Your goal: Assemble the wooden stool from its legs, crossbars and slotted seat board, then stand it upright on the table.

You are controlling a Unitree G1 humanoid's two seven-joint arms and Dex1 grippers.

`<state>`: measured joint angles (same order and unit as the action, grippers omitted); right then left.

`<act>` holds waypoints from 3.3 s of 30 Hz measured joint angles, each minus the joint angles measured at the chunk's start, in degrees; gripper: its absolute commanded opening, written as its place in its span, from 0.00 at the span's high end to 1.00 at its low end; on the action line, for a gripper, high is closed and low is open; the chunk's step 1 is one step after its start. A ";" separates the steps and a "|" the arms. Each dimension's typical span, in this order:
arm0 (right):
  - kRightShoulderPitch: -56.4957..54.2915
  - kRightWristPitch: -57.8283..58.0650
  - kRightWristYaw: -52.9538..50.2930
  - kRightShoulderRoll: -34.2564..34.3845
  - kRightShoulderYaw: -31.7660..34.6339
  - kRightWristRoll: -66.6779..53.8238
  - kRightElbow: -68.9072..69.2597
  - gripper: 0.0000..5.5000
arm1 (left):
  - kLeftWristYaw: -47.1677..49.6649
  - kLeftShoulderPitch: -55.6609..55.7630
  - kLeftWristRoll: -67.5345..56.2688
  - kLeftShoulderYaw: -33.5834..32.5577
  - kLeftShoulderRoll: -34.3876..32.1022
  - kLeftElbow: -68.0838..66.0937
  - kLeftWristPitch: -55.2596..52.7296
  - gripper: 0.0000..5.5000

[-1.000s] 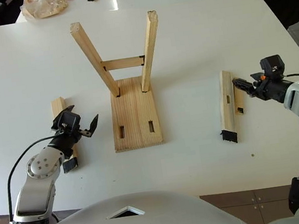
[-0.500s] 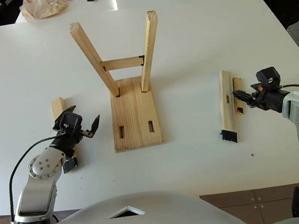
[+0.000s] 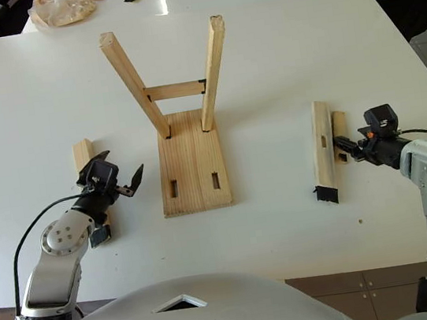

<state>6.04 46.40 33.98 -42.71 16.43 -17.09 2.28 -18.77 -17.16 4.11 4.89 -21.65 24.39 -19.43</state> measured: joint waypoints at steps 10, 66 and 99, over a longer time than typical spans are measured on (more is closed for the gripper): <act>2.67 -0.79 -0.91 1.22 -0.96 -0.27 4.07 0.42 | 0.02 -0.22 0.05 0.34 -0.01 0.01 0.01 0.18; -23.20 10.85 26.45 -1.99 -8.23 -51.98 23.00 0.76 | -8.55 30.15 -79.54 -7.66 -6.07 17.72 -27.31 0.63; -25.18 2.37 26.41 -0.32 -10.91 -38.20 11.86 0.53 | -13.55 18.77 -57.92 -3.50 -11.53 19.02 -18.83 0.76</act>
<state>-19.13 48.76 60.39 -43.03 5.52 -55.29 14.14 -32.33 1.62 -53.81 1.39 -33.18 43.41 -38.27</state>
